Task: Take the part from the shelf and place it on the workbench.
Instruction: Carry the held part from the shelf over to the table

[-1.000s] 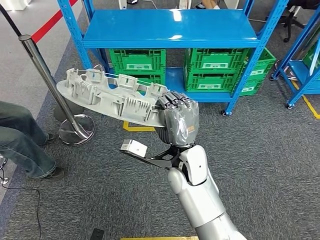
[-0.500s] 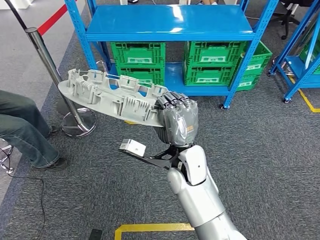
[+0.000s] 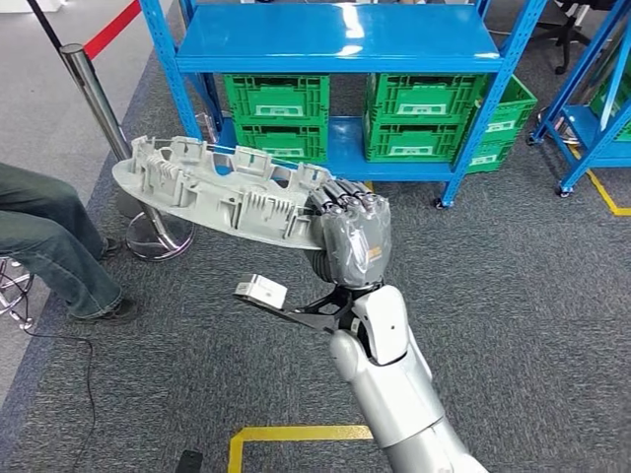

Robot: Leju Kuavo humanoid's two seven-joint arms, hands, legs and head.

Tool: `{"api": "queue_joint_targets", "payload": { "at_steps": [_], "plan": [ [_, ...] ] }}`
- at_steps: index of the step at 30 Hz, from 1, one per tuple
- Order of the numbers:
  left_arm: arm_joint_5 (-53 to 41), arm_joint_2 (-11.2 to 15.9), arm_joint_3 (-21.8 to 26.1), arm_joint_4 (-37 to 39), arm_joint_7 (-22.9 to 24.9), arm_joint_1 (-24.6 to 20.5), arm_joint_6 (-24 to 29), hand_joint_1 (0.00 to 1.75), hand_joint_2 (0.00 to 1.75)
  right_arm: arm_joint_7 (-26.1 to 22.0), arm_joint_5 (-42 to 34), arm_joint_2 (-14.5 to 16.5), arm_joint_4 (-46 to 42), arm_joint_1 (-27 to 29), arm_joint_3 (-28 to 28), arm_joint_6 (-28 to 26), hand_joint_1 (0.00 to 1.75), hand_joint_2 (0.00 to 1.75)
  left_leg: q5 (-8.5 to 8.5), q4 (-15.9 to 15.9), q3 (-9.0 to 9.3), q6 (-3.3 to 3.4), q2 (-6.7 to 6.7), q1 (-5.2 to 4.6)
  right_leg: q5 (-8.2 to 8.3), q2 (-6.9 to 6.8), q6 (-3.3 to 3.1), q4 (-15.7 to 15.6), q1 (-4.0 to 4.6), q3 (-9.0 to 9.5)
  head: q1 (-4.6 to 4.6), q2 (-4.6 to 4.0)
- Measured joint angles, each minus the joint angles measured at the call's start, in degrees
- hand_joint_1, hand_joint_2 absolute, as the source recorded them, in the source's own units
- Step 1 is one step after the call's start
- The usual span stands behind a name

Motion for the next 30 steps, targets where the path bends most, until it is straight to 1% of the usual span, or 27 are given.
{"api": "queue_joint_targets", "payload": {
  "at_steps": [2,9,13,26,29,30],
  "plan": [
    [0.00,0.01,0.16,0.00,0.00,0.00,-0.01,0.00,1.75,0.22,0.03,0.00,0.04,0.03,0.01,0.00,1.75,1.75,0.26,-0.01,-0.19,0.18,0.02,0.04,0.28,0.06,0.09,-0.01,0.01,-0.30,-0.02,0.00],
    [-0.20,0.08,0.39,0.00,0.20,-0.01,-0.13,0.00,1.75,1.35,1.58,0.00,0.35,-0.12,0.28,0.00,1.75,1.75,1.17,-0.66,-0.33,-0.83,0.00,0.23,0.70,0.05,-0.59,0.29,0.23,-0.89,-0.02,0.00],
    [-0.34,0.08,0.43,0.00,0.28,-0.01,-0.19,0.00,1.75,1.62,2.02,0.00,0.50,-0.12,0.45,0.01,1.75,1.75,1.38,-0.71,-0.51,-1.10,0.00,0.26,0.82,0.05,-0.79,0.38,0.26,-1.13,-0.01,0.00],
    [-0.35,0.08,0.55,0.00,0.42,-0.01,-0.22,0.00,1.75,1.69,2.04,0.00,0.91,-0.17,0.87,0.00,1.75,1.75,1.49,-0.69,-0.74,-1.09,-0.01,0.21,1.01,0.03,-0.80,0.38,0.20,-1.29,0.01,0.00],
    [-0.44,0.08,0.57,0.00,0.44,-0.02,-0.24,0.00,1.75,2.33,3.04,0.00,0.95,-0.19,0.92,0.00,1.75,1.75,1.54,-0.68,-0.83,-1.06,-0.01,0.20,1.08,0.03,-0.79,0.37,0.20,-1.40,0.01,0.00],
    [-0.54,0.10,0.57,0.00,0.49,-0.02,-0.26,0.00,1.75,2.87,3.87,0.03,0.95,-0.22,1.01,0.00,1.75,1.75,1.52,-0.62,-0.87,-0.87,-0.01,0.15,1.20,-0.01,-0.64,0.23,0.10,-1.37,0.00,0.00]
  ]
}}
